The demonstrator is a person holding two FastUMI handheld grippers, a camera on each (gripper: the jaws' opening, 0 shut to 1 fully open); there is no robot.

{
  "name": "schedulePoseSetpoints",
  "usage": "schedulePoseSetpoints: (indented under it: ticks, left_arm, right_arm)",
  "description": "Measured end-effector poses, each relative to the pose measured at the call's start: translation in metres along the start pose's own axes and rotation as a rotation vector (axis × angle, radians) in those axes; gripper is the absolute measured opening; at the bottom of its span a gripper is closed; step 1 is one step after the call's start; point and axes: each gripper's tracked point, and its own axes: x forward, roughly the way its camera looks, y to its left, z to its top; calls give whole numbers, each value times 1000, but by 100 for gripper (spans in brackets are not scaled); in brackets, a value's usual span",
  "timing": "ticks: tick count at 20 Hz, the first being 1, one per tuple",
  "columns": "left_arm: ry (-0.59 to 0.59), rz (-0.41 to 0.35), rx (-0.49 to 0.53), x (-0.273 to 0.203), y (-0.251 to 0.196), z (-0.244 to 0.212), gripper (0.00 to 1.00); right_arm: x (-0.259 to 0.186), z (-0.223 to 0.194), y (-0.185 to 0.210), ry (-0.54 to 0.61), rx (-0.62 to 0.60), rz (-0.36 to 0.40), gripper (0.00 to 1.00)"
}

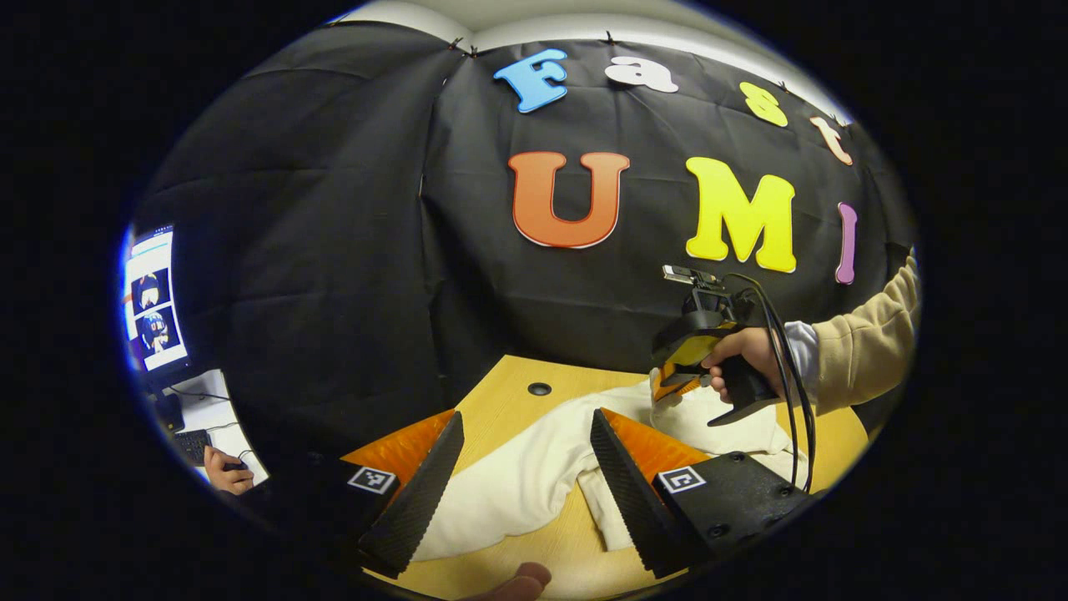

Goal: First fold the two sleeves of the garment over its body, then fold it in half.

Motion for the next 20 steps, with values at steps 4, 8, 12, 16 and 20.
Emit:
schedulePoseSetpoints:
  ticks: [4, 8, 12, 16, 20]
  left_arm:
    - [16, 46, 14, 4, 17, -9, 98]
    - [42, 63, 21, -2, 20, -21, 98]
    - [62, 81, 128, -3, 15, -33, 98]
    - [73, 59, 167, -5, 0, -43, 98]
    - [117, 54, 128, -7, -11, -56, 99]
  right_arm:
    - [23, -18, 25, 48, -60, 10, 0]
    - [31, -22, 43, 42, -138, 46, 4]
    - [24, -19, 53, 22, -85, 112, 29]
    - [-1, -2, 35, -37, -57, 89, 72]
    - [-44, 13, 12, -90, -45, 72, 89]
